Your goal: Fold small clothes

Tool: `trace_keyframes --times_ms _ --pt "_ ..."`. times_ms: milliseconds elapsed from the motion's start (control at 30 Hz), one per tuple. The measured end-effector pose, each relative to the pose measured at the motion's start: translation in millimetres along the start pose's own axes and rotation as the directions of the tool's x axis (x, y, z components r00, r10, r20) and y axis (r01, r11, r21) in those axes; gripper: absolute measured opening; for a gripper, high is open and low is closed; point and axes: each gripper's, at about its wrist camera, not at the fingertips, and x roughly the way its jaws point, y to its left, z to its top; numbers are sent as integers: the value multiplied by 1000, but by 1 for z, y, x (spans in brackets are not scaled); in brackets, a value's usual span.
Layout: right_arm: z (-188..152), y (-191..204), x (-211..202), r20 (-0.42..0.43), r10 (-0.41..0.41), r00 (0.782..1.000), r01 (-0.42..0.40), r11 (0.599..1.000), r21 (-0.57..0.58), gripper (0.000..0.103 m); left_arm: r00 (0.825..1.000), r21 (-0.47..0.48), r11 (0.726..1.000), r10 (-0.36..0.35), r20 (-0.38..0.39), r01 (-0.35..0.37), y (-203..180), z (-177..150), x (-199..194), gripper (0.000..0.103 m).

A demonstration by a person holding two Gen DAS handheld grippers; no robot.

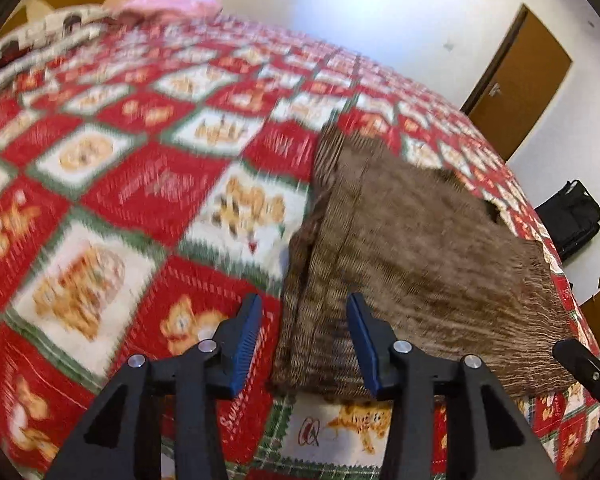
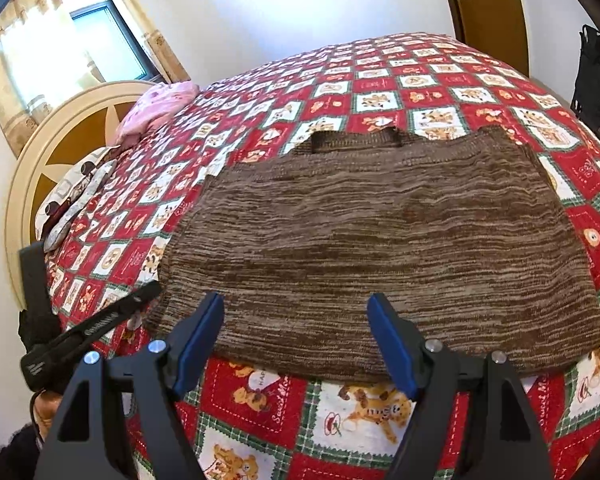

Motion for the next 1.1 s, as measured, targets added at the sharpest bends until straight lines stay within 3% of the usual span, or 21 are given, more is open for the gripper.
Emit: trace_keyframes --times_ms 67,133,200,267,300,367,433,533,633,800,900,1100 --pt "-1 1 -1 0 1 1000 -1 1000 -3 78 1000 -14 1000 -9 12 9 1 -3 -2 50" --pt "-1 -1 -1 1 0 1000 0 1000 3 78 1000 -15 999 -29 5 29 -2 -5 0 63" --pt "-1 -3 1 -2 1 1000 -1 1000 13 78 1000 6 1000 -20 -5 20 -10 -6 2 64" --pt "-1 -3 3 -7 2 1000 -2 1000 19 78 998 28 998 -55 -11 55 -16 -7 3 64" --pt "-1 -3 4 -11 4 1000 -3 1000 19 78 997 14 996 -83 -11 83 -16 -7 3 62" --pt "-1 -1 3 -13 5 1000 -5 1000 13 78 990 -18 990 -143 -16 143 -13 -7 2 48" --pt "1 2 3 -15 1 1000 -1 1000 0 78 993 -12 993 -119 -15 118 -12 -6 3 24" --pt "9 5 5 -18 -8 1000 7 1000 -22 78 992 -36 991 -129 -12 128 -8 -4 3 12" --pt "27 9 14 -29 -8 1000 7 999 -31 78 991 -46 990 -134 9 134 -6 -4 -1 10" --pt "68 23 54 -58 69 996 -71 997 -29 78 994 -40 993 -110 26 111 -5 -8 1 10" --pt "83 39 83 -78 57 995 -61 997 -56 78 995 -30 994 -100 28 101 -6 -8 3 11" --pt "101 82 143 -140 57 989 -77 987 -139 78 990 -97 985 -139 15 139 3 -5 7 12"
